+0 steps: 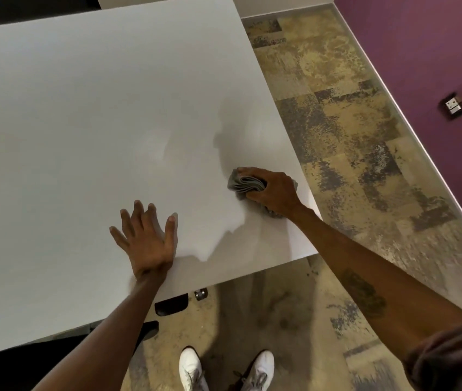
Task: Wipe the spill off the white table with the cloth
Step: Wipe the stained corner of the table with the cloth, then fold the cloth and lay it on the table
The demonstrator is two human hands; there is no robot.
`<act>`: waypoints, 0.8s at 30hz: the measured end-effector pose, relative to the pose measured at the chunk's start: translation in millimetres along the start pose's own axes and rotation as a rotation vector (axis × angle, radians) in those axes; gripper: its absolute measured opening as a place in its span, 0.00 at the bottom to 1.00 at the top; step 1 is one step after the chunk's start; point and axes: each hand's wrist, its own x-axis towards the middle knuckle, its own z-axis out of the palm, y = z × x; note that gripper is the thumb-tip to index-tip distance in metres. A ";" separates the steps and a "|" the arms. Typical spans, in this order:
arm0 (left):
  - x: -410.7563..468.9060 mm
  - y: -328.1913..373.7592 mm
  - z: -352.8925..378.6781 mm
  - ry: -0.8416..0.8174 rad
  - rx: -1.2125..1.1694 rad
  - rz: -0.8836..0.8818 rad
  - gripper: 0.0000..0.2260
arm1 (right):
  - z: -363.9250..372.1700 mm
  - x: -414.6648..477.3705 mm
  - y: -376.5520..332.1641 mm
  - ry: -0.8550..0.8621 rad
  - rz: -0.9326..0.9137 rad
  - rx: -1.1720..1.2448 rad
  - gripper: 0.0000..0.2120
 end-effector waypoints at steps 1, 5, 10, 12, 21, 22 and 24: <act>-0.6 -0.3 -0.9 -0.010 -0.014 0.001 0.33 | 5.1 -10.7 -1.2 -0.005 -0.004 0.008 0.25; -3.2 -2.2 -1.6 -0.010 -0.062 0.023 0.34 | 26.2 -52.4 -6.4 -0.012 -0.011 0.053 0.25; -1.7 -11.3 0.3 -0.050 -0.181 0.013 0.32 | 48.9 -100.5 -18.8 0.005 -0.011 0.059 0.23; -3.6 -15.4 -1.1 -0.091 -0.223 0.015 0.28 | 56.0 -118.1 -25.8 -0.006 0.008 0.067 0.23; -47.1 -13.1 -39.0 -0.359 -0.318 0.057 0.26 | 84.0 -206.1 -66.2 -0.179 0.256 0.287 0.22; -51.9 -12.4 -45.6 -0.377 -0.390 0.021 0.27 | 91.0 -220.5 -68.0 -0.228 0.266 0.315 0.18; -62.5 -9.8 -58.2 -0.387 -0.511 -0.043 0.29 | 106.9 -253.0 -67.6 -0.310 0.272 0.312 0.14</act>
